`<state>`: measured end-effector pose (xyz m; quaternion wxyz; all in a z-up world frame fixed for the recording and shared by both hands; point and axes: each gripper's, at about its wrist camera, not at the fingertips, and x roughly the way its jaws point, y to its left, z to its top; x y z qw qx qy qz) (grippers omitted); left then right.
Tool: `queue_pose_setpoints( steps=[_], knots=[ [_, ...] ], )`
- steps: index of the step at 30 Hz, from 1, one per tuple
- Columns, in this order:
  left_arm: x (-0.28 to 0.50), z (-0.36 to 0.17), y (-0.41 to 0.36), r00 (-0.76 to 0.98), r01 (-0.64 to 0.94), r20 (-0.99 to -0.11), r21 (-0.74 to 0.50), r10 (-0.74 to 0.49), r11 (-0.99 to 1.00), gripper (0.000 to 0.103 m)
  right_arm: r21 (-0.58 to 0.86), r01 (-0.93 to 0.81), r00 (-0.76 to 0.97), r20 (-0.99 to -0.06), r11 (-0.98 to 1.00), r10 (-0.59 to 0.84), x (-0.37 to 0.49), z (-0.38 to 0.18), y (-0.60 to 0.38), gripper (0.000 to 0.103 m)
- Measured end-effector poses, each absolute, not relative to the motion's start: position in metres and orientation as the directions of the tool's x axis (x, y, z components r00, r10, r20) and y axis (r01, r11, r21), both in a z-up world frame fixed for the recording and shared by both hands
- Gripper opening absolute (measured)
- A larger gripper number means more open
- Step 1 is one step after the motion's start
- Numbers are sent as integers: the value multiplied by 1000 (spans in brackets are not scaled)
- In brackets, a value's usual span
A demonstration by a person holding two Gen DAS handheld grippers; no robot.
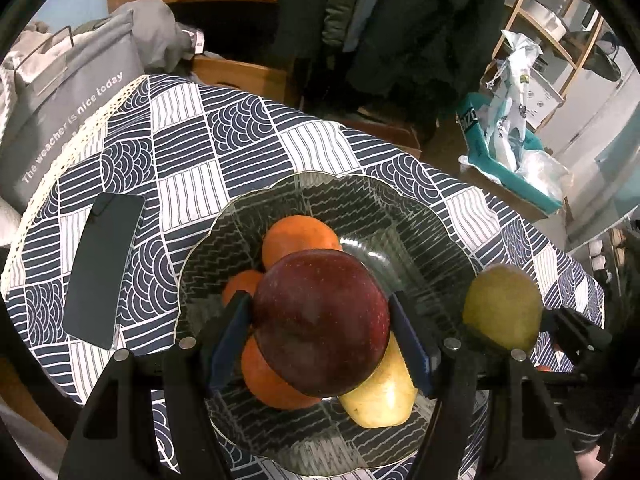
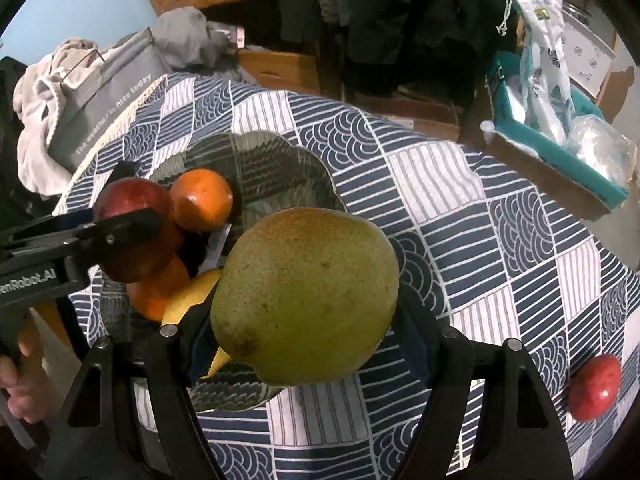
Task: Organize fruits
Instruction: 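Lower the red apple into the bowl with the left tool while the right tool releases the pear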
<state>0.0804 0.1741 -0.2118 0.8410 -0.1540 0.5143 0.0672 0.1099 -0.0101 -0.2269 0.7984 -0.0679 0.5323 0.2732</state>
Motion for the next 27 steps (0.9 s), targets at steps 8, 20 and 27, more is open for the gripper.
queue_pose_setpoints(
  steps=[8,20,27],
  knots=[
    [80,-213,176,463,-274,-885,-194,-48,942,72,216,-503,257,-887,837,384,113,-227,-11,77],
    [69,-193,167,484,-253,-875,-180,-37,950,76,220,-552,294,-851,805,434,104,-199,-5,80],
    [59,-171,164,513,-250,-857,-197,-43,948,76,178,-523,366,-836,833,409,100,-176,-23,80]
  ],
)
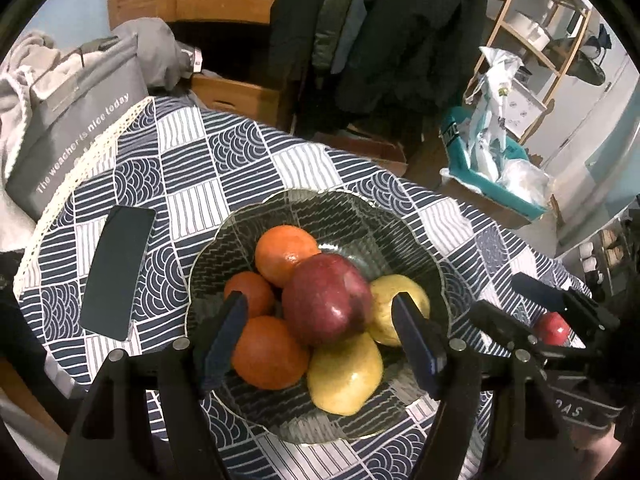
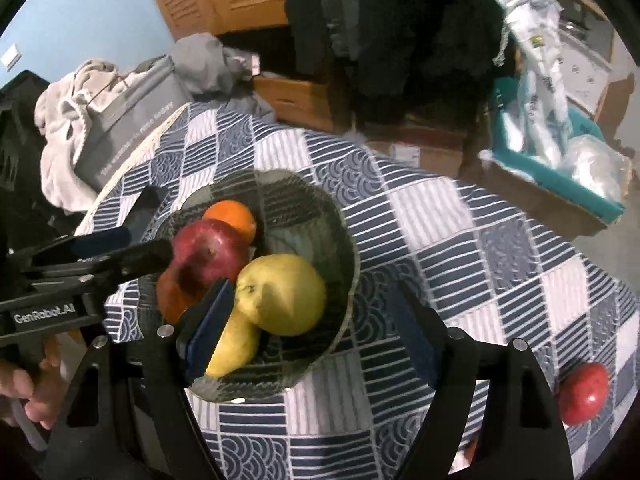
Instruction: Organize fruits
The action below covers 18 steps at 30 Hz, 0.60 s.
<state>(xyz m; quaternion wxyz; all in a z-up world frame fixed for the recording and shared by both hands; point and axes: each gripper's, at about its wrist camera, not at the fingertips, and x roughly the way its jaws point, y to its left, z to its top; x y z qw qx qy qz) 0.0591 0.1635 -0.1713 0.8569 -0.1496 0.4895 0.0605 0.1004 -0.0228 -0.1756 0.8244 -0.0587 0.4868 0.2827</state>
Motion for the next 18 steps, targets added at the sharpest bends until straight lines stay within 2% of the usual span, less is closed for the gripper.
queue_pose_setpoints(
  steps=[6,18],
  knots=[
    [48,-146,148,555,-213,-831,-196,-47,957,81,87,-501,449,-825,861,344,89,-152,-39,80],
    [33,-103,106,615,-104,-785,-172,-73,980,82,22,-443,559,-775,896,295,59,-102,-84,80]
  ],
)
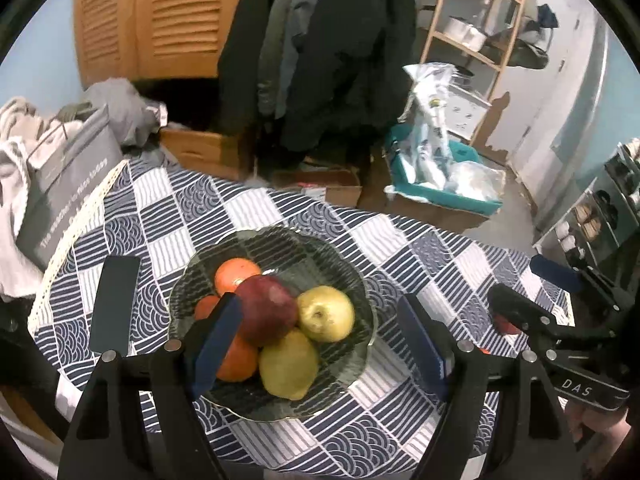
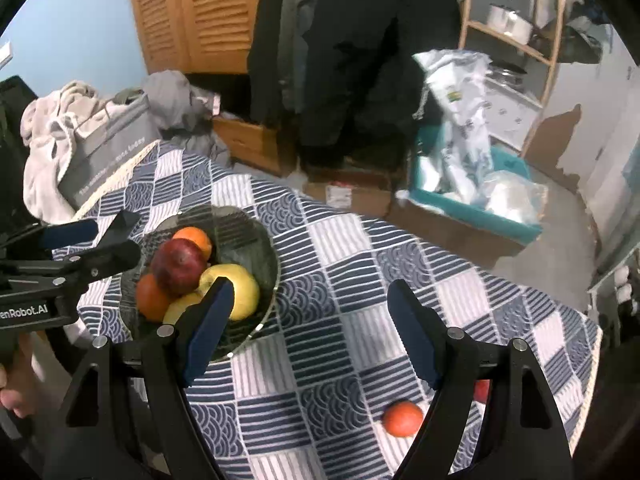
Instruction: Organize fruits
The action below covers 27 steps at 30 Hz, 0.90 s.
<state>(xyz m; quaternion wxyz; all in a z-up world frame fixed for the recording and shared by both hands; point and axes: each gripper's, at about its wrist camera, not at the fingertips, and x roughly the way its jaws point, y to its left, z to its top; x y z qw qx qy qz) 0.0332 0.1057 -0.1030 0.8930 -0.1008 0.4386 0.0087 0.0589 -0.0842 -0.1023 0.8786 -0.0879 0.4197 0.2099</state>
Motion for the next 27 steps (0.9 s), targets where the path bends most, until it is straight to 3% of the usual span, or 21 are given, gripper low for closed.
queue_pose_setpoints(
  steps=[3,27],
  knots=[
    [29,-93,94,634,-83,-769,-171,-81,982,86,7,-420,586,-762,908,277,52,-92,-98,80],
    [12,-55,10,655,78,-736,-161,-172,984,87,4,-283,697,-686,959,208,9,-45,-195,83]
  ],
)
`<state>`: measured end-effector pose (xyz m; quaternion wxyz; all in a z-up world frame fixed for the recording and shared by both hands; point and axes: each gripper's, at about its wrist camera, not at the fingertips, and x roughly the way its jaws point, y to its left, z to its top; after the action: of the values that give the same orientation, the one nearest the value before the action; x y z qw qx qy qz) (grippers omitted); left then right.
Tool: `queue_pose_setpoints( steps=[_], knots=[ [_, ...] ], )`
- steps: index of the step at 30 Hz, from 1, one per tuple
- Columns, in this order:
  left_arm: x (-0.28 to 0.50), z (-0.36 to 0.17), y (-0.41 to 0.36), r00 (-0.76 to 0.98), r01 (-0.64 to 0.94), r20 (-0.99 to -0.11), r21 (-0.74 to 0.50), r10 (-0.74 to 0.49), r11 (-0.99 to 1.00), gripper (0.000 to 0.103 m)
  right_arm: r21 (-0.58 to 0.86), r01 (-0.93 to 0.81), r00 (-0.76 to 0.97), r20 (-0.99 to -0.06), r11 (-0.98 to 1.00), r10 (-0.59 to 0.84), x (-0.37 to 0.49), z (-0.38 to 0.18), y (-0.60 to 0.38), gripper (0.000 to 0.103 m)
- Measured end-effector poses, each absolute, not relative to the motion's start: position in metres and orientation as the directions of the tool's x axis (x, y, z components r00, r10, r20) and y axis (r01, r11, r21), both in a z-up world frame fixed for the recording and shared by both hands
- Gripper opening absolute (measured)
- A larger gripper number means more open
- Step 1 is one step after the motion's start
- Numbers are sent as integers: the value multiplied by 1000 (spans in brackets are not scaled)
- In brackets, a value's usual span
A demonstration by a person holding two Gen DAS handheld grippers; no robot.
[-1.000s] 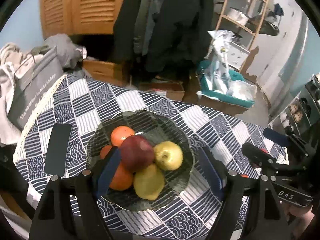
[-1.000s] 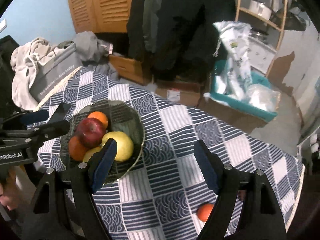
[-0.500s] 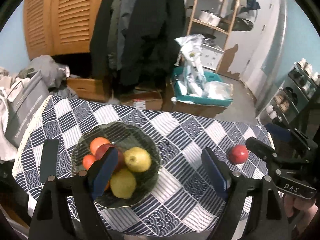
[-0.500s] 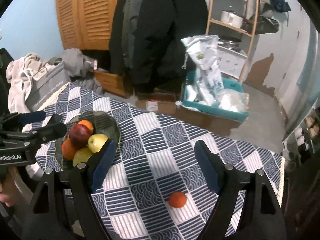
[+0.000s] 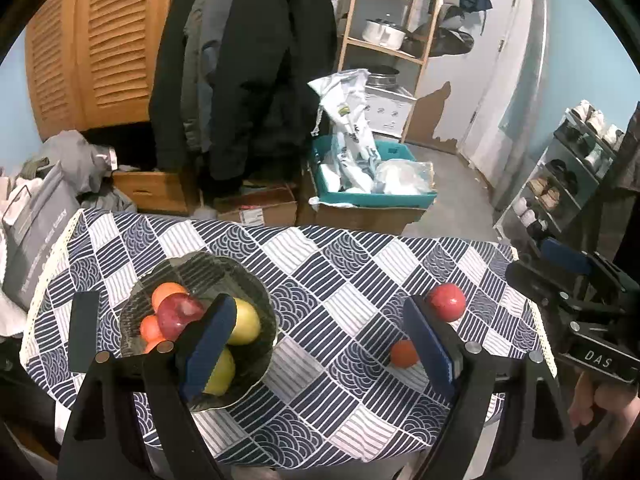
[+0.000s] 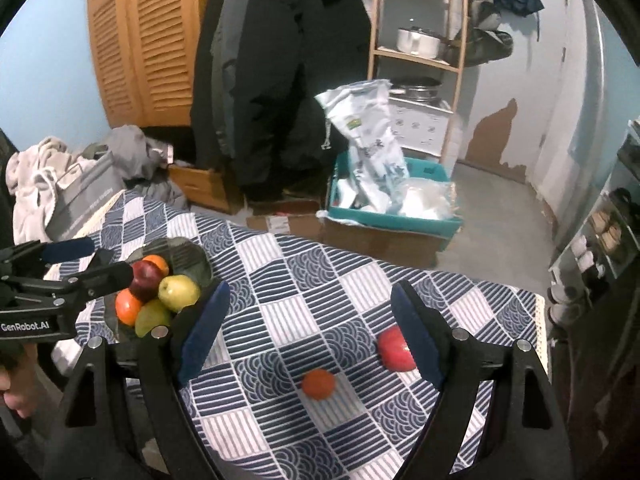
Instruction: Organize fruits
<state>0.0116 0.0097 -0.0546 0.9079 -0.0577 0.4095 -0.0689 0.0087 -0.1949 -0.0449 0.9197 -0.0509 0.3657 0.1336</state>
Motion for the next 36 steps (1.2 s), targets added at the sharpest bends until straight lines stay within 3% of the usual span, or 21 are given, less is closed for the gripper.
queue_pose_setpoints(
  steps=[19,36],
  knots=[
    [30,-77,-50,598,142,-782,-110,-174,984,89,17,-157,676,-727,987,120,25,-73,-263,84],
    [68,-160,-91,433,152,-887,-106,-163,983,89,64,-42,500,-863,997,76,55,-160,-296,84]
  ],
)
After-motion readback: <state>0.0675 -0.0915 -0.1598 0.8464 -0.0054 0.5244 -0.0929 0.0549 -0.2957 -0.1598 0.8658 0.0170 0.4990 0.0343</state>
